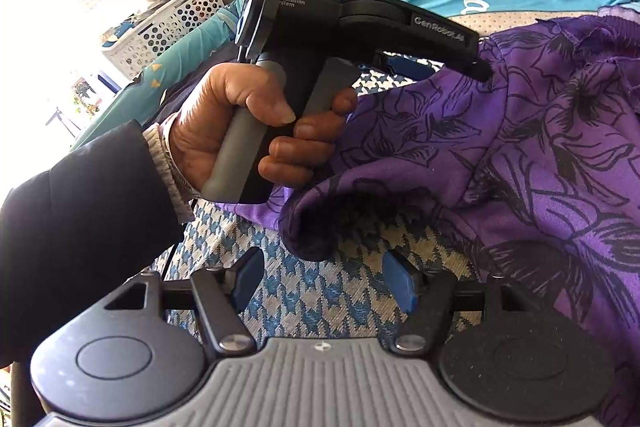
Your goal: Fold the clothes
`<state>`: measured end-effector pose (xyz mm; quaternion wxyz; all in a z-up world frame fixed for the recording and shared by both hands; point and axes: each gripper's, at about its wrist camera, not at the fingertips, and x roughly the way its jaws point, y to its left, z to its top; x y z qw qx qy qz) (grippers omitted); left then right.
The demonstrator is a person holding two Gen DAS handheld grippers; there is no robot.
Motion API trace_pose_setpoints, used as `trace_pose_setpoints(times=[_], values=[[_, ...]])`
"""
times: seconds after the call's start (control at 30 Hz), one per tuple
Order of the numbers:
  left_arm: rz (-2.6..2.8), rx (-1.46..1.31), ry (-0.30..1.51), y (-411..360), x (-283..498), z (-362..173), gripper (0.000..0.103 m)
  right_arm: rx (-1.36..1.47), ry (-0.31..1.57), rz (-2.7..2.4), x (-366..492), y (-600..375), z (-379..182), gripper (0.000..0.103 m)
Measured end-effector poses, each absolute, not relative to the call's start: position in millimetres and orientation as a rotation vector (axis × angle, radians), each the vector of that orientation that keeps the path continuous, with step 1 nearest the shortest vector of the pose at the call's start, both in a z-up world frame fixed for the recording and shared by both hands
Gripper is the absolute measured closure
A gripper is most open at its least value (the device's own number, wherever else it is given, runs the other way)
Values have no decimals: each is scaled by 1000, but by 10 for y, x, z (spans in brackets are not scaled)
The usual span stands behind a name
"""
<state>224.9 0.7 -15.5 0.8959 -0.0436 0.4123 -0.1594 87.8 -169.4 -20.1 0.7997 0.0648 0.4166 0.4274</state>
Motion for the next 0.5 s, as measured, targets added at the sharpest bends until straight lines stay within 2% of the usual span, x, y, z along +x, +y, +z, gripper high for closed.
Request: trace_pose_setpoints(times=[0.13, 0.2, 0.23, 0.3, 0.37, 0.5], values=[[-332, -59, 848, -74, 2257, -180, 37, 141, 900, 918, 880, -1690, -215, 38], [-343, -36, 845, -121, 2252, -176, 52, 141, 902, 918, 879, -1688, -221, 38], [-352, -29, 842, -143, 2243, -175, 55, 141, 903, 919, 879, -1687, -223, 38], [-372, -13, 836, -188, 2224, -176, 73, 143, 907, 917, 882, -1687, -231, 38], [-386, 0, 830, -223, 2201, -179, 86, 147, 908, 911, 882, -1679, -236, 38], [-357, 63, 785, -319, 2123, -159, 93, 163, 902, 910, 888, -1687, -228, 38]])
